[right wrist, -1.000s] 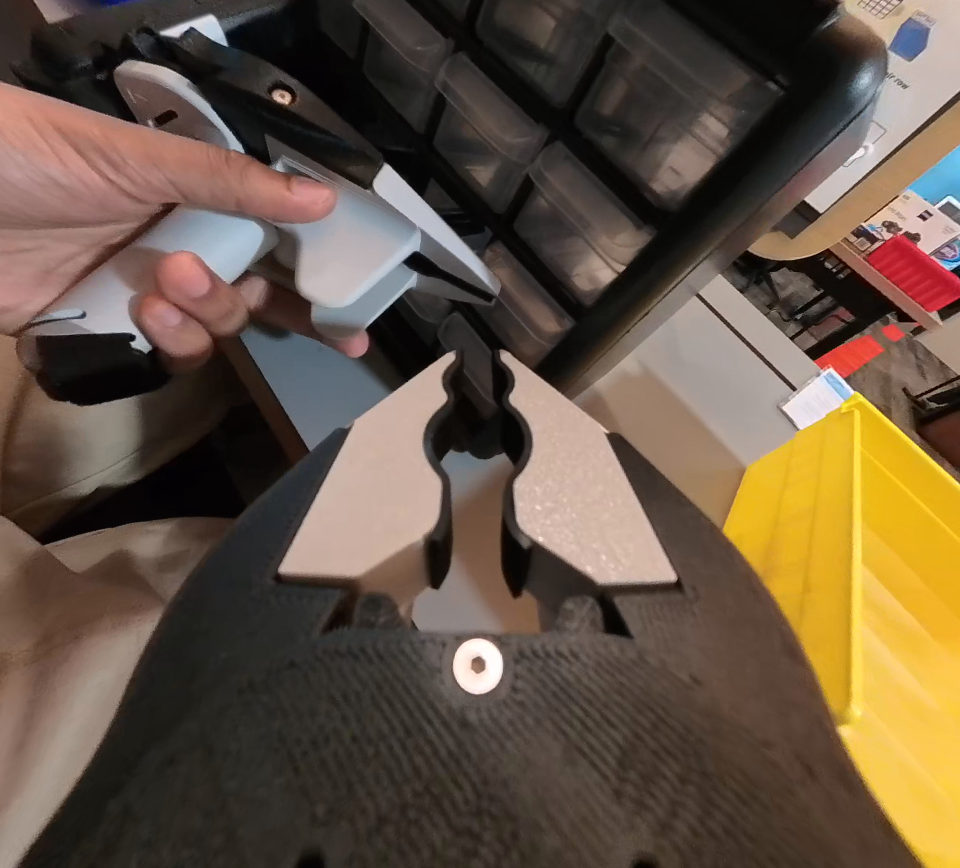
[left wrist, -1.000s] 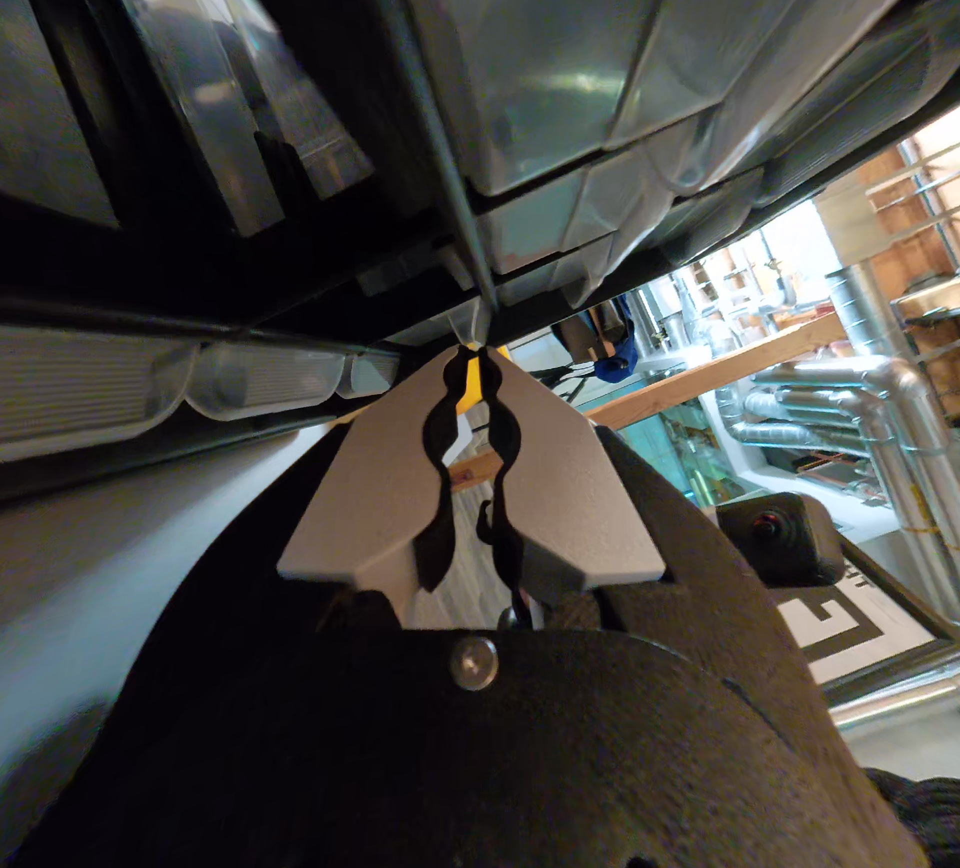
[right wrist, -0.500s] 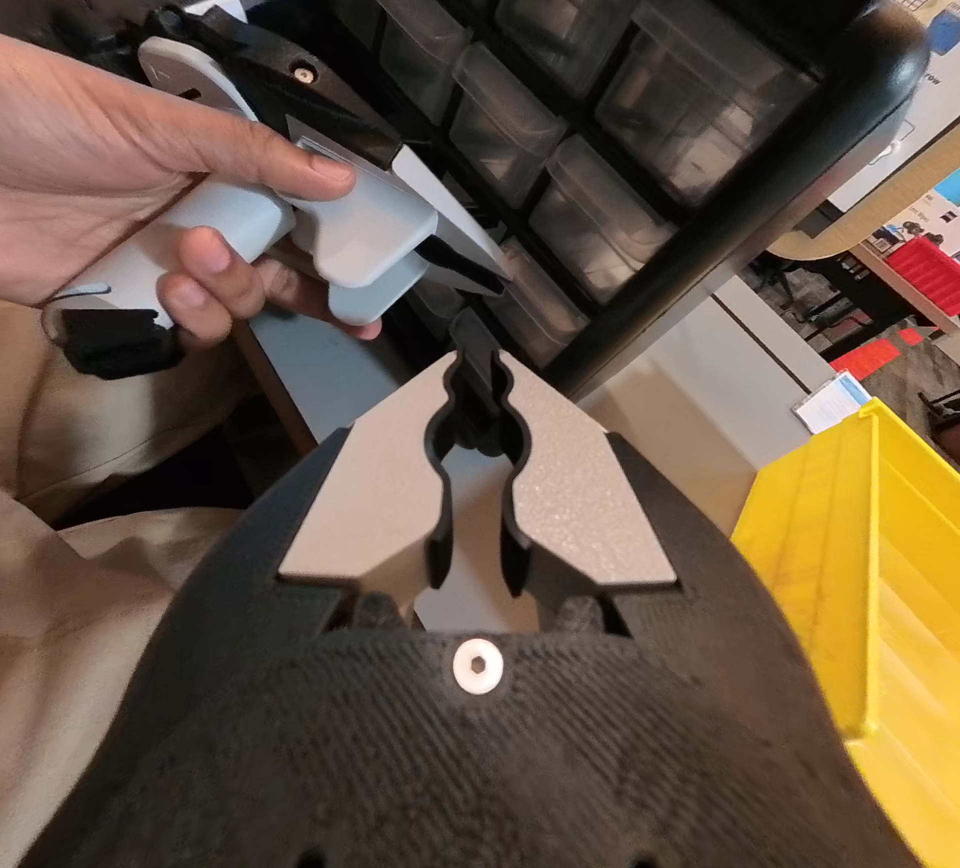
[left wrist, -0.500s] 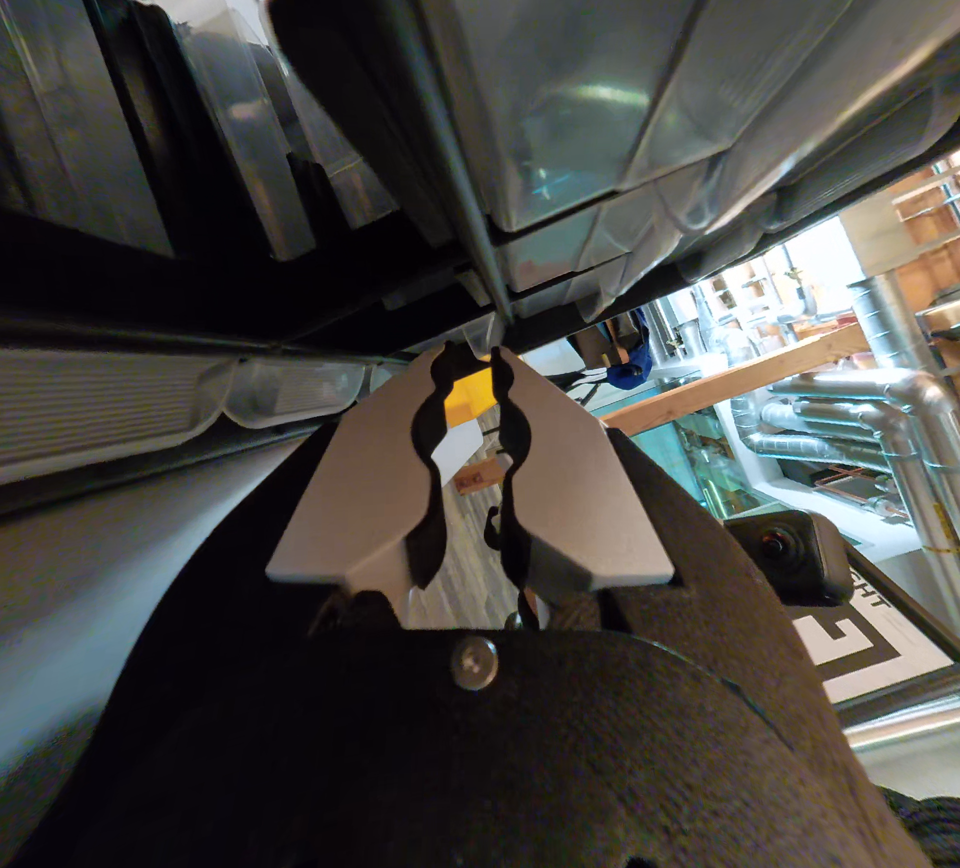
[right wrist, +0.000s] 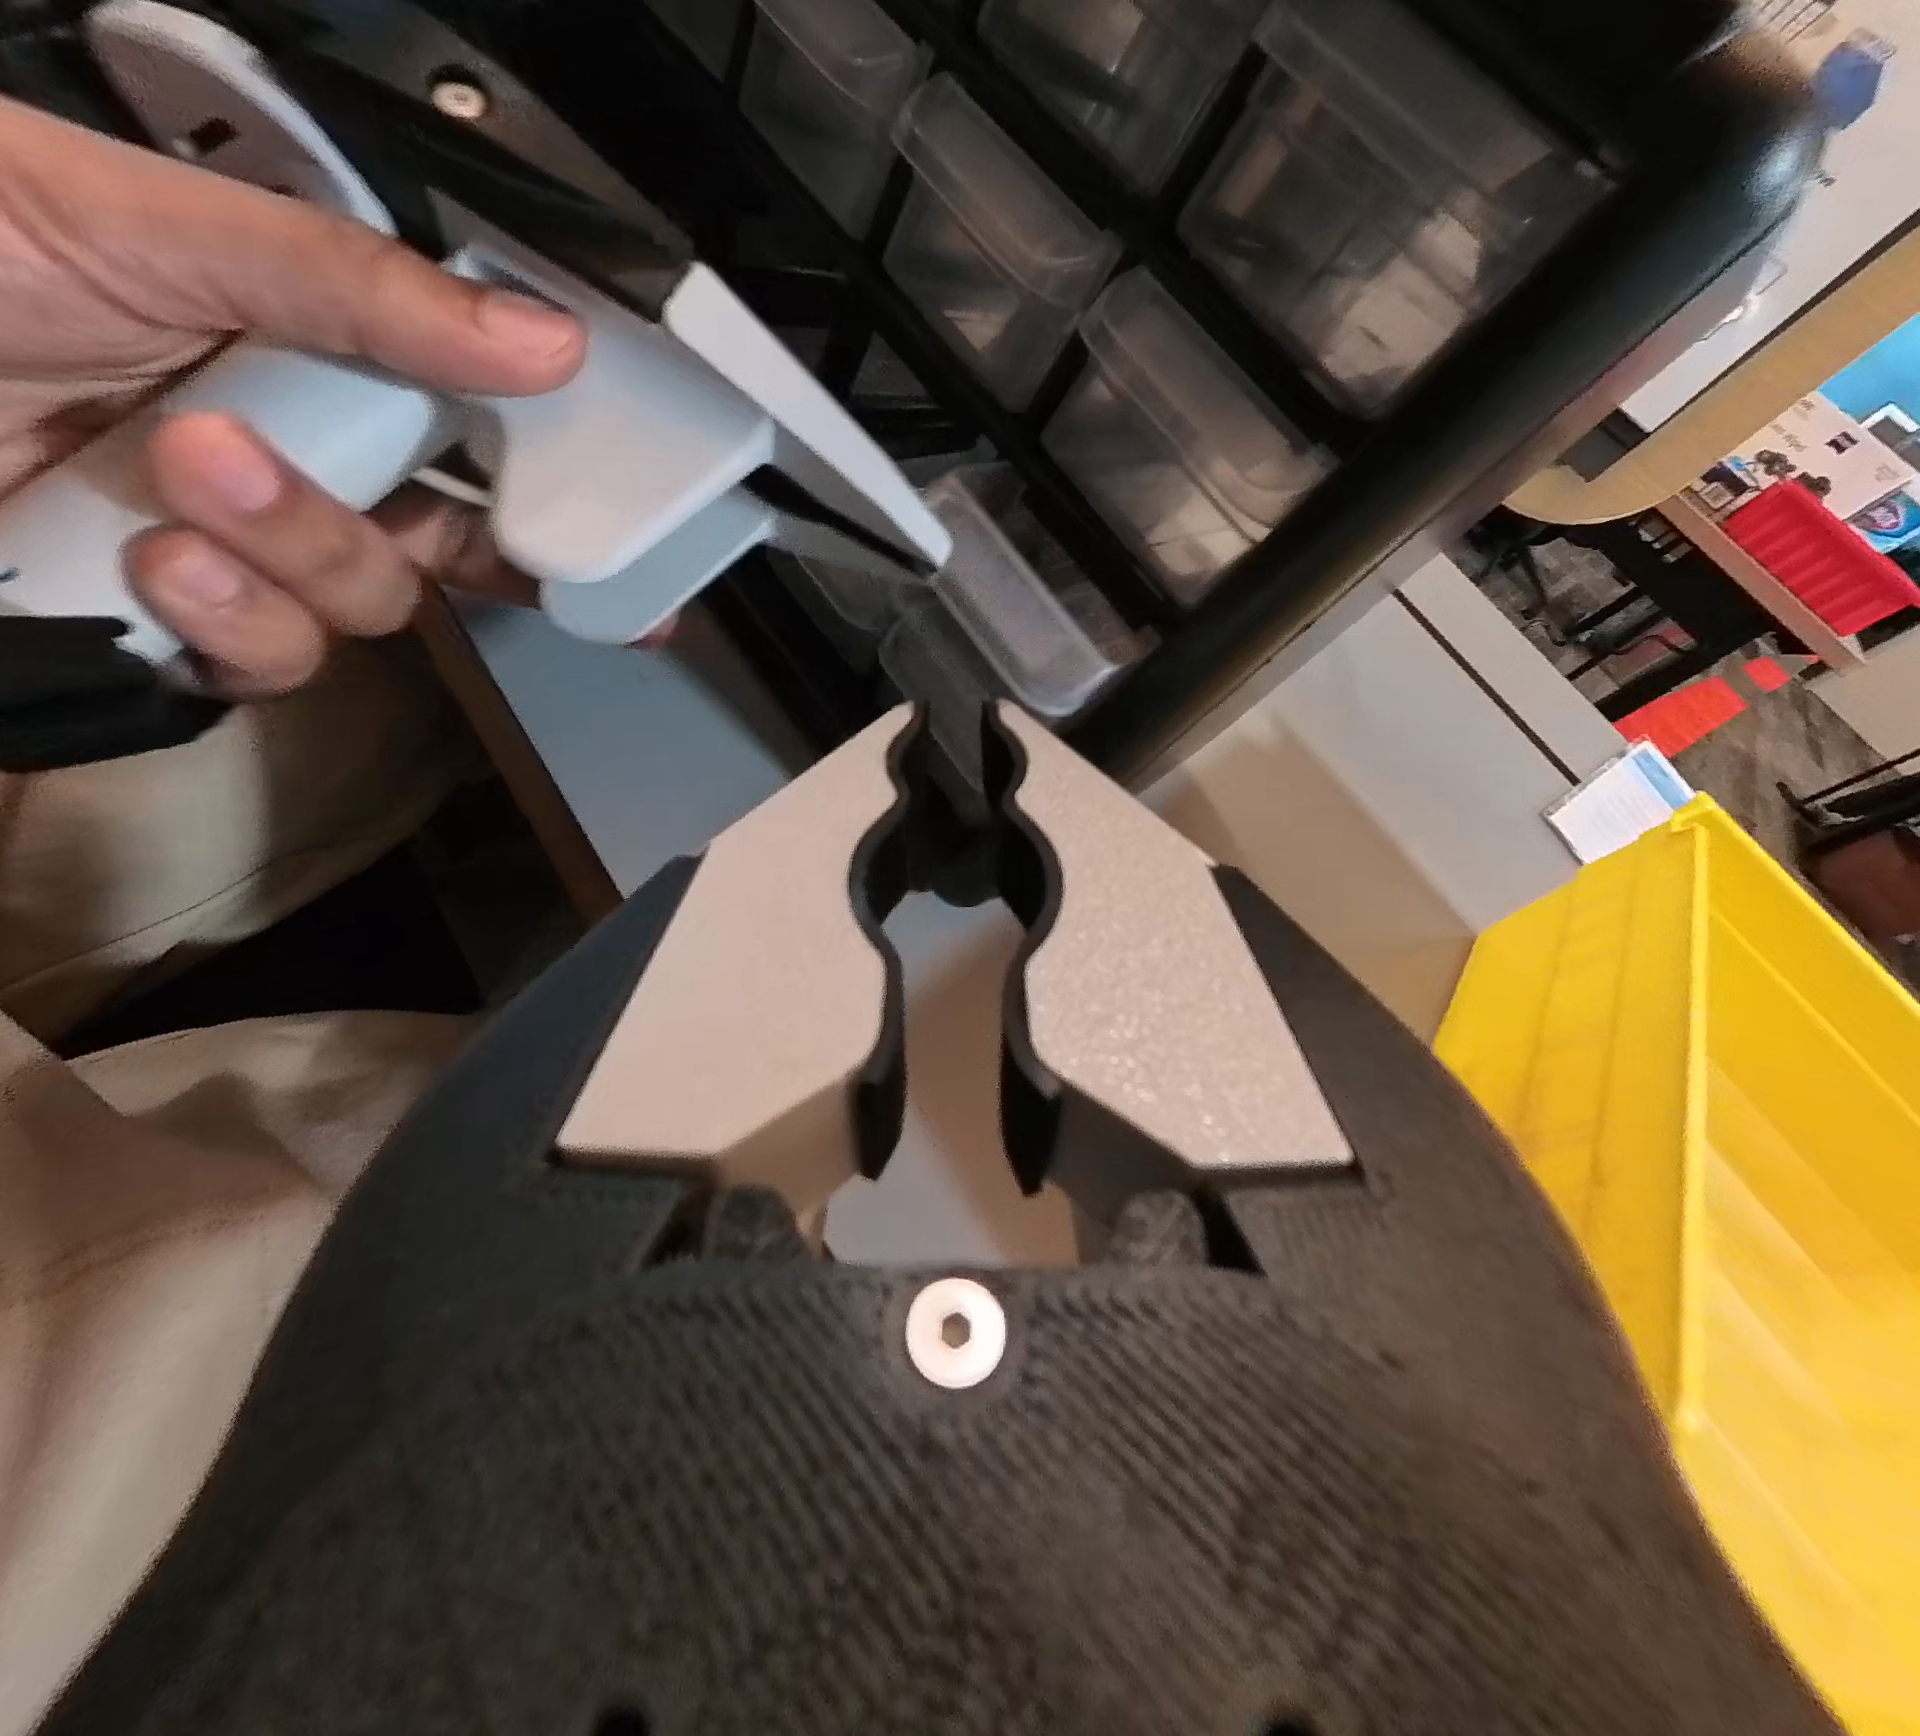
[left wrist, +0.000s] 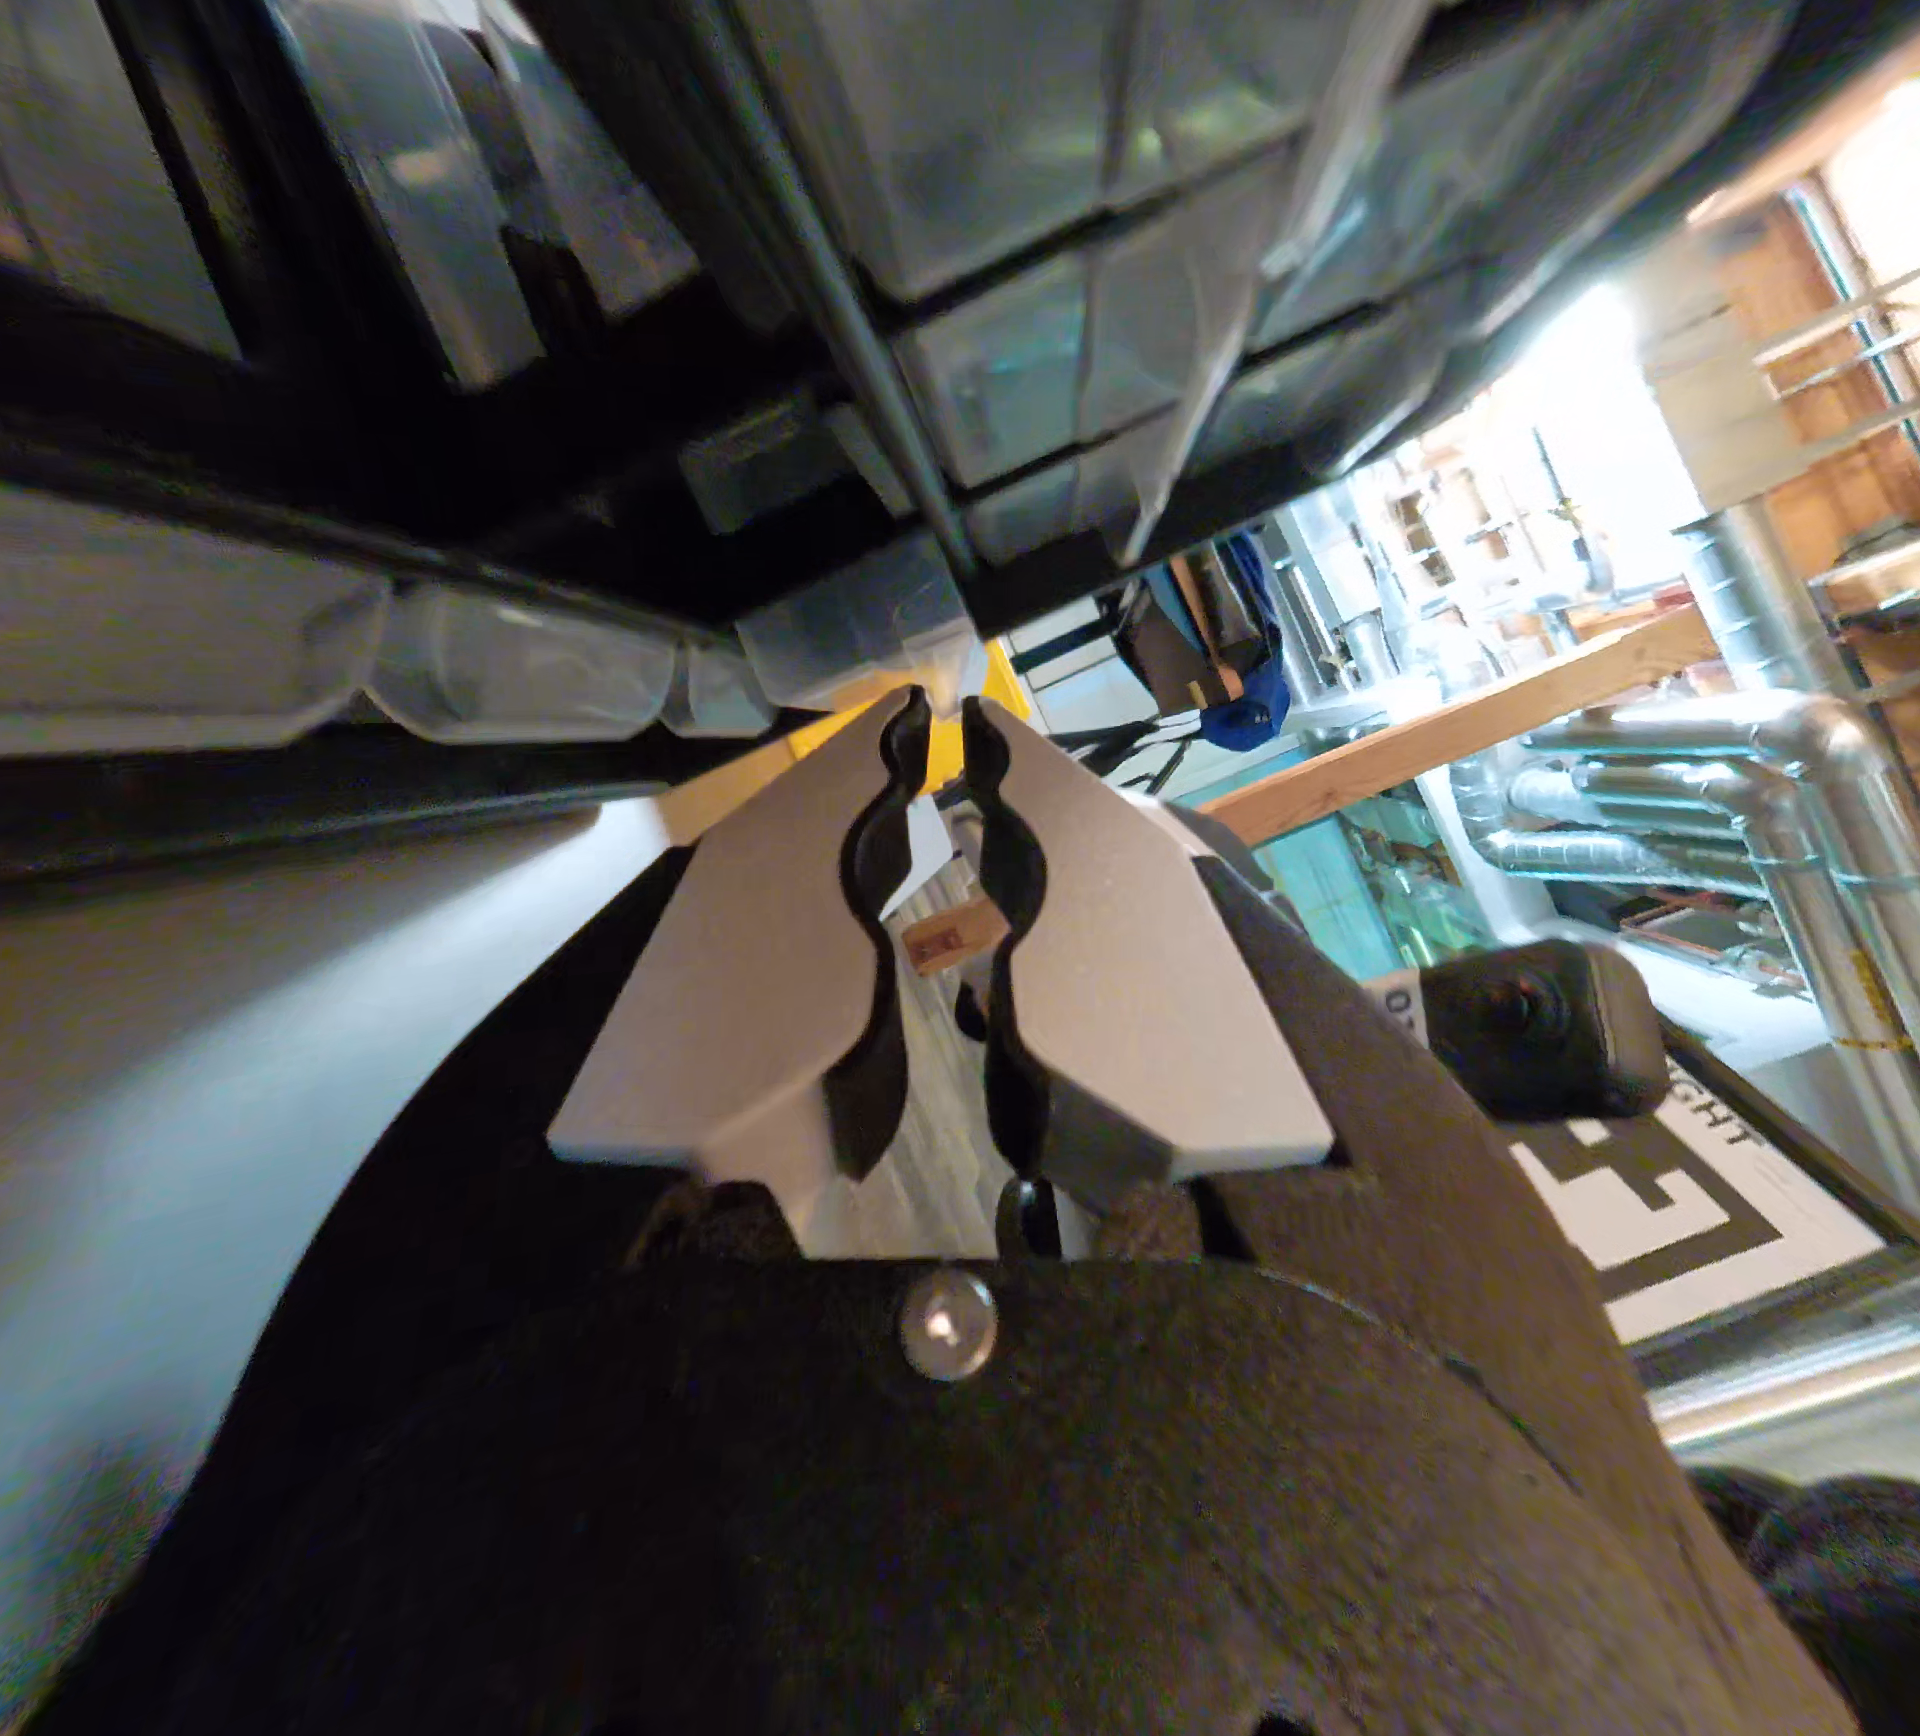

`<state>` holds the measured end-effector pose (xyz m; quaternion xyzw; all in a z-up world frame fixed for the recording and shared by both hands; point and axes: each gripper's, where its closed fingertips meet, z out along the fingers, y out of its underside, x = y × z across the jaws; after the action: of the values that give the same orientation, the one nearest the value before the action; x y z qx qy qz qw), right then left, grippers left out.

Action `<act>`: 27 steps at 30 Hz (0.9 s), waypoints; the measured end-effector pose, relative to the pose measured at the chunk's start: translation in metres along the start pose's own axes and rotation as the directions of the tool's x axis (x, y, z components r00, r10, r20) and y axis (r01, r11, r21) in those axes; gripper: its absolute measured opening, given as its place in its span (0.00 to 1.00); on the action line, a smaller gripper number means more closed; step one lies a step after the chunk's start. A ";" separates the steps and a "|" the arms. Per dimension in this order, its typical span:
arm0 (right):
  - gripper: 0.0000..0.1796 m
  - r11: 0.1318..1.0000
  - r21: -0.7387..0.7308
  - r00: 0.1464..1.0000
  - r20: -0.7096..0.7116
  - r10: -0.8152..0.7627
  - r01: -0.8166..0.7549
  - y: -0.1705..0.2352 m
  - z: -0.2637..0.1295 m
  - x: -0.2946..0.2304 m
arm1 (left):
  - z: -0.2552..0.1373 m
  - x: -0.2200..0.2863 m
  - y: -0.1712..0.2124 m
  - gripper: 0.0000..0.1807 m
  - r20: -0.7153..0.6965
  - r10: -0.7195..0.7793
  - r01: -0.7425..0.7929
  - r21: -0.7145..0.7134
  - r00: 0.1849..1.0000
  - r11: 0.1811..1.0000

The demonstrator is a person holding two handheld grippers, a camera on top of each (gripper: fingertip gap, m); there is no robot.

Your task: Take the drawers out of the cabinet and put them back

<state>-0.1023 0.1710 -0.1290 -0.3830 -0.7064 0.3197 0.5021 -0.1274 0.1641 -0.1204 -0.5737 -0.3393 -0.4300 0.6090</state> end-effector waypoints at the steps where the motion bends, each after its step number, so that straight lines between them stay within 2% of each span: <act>1: 0.03 1.000 0.004 1.000 -0.011 -0.005 0.005 -0.001 -0.001 0.002 | -0.003 0.002 0.004 0.02 -0.004 0.015 -0.015 -0.008 1.000 1.000; 4: 0.02 0.999 0.031 0.998 -0.036 -0.043 0.044 -0.006 -0.006 0.004 | -0.013 0.003 0.018 0.00 0.004 0.112 -0.112 -0.041 0.994 0.993; 6: 0.07 0.996 0.042 0.997 -0.042 -0.072 0.073 -0.010 -0.007 0.003 | -0.021 0.000 0.030 0.00 0.001 0.190 -0.189 -0.105 0.982 0.976; 11: 0.16 0.985 0.047 0.984 -0.077 -0.164 0.168 -0.020 -0.007 -0.005 | -0.040 -0.005 0.022 0.01 -0.025 0.195 -0.196 -0.175 0.980 0.965; 13: 0.19 0.982 0.011 0.979 -0.083 -0.186 0.187 -0.019 -0.002 -0.006 | -0.050 -0.003 0.016 0.01 -0.031 0.258 -0.259 -0.194 0.966 0.946; 18: 0.24 0.967 -0.114 0.965 -0.111 -0.240 0.227 -0.013 0.011 -0.003 | -0.069 0.011 0.010 0.02 -0.061 0.572 -0.571 -0.201 0.818 0.796; 21: 0.34 0.938 -0.218 0.945 -0.128 -0.301 0.269 -0.002 0.021 0.002 | -0.068 0.023 0.011 0.02 -0.097 0.661 -0.666 -0.182 0.744 0.723; 23: 0.38 0.895 -0.293 0.911 -0.142 -0.387 0.335 0.010 0.029 0.004 | -0.068 0.024 0.015 0.03 -0.128 0.660 -0.671 -0.200 0.741 0.714; 25: 0.42 0.810 -0.365 0.823 -0.169 -0.543 0.459 0.016 0.034 0.006 | -0.067 0.012 0.022 0.04 -0.134 0.620 -0.632 -0.253 0.773 0.733; 27: 0.38 0.723 -0.434 0.731 -0.189 -0.656 0.537 0.017 0.036 0.010 | -0.068 0.003 0.025 0.04 -0.121 0.526 -0.537 -0.285 0.842 0.794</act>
<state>-0.1347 0.1860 -0.1491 -0.2616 -0.7431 -0.0615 0.6128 -0.1089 0.0958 -0.1354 -0.7258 -0.0822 -0.2992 0.6139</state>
